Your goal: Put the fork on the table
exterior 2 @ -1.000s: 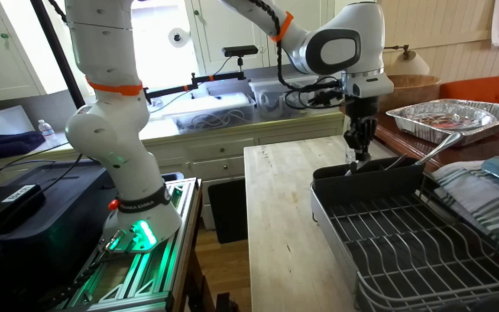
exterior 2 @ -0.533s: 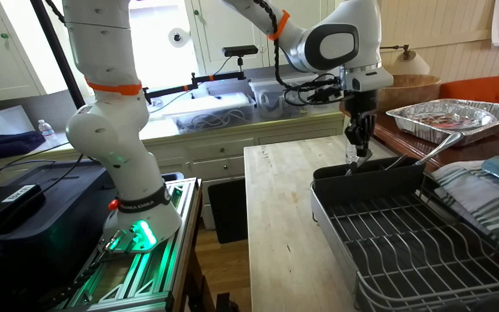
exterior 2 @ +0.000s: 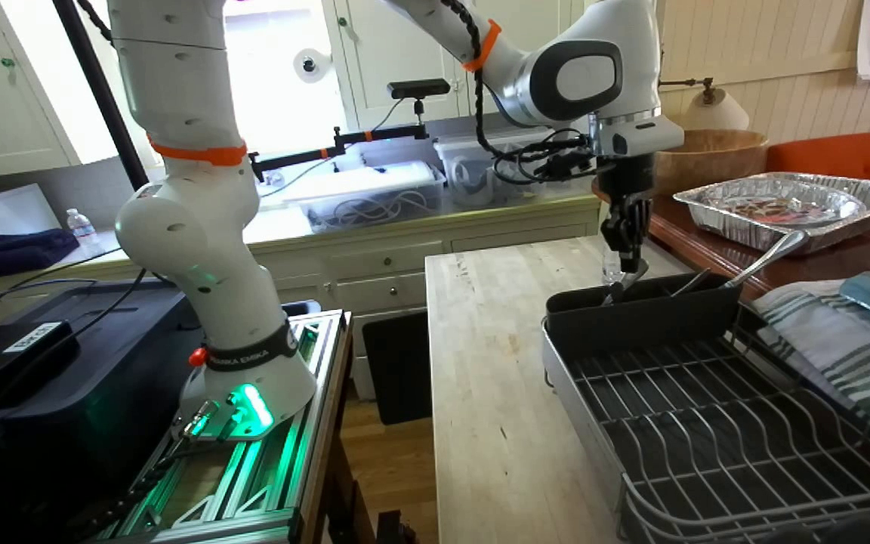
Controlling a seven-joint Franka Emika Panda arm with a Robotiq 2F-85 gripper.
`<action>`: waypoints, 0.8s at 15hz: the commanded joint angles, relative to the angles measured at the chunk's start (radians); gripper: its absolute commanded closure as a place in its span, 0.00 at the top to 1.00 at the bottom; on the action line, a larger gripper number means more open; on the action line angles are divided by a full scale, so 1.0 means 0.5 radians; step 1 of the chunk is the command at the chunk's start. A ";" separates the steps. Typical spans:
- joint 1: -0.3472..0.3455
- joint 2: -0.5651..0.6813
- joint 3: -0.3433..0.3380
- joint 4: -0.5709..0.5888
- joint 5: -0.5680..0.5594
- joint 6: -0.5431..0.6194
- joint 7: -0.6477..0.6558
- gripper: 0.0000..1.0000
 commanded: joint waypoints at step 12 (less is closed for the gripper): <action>0.043 0.048 -0.034 -0.026 -0.051 0.062 0.055 1.00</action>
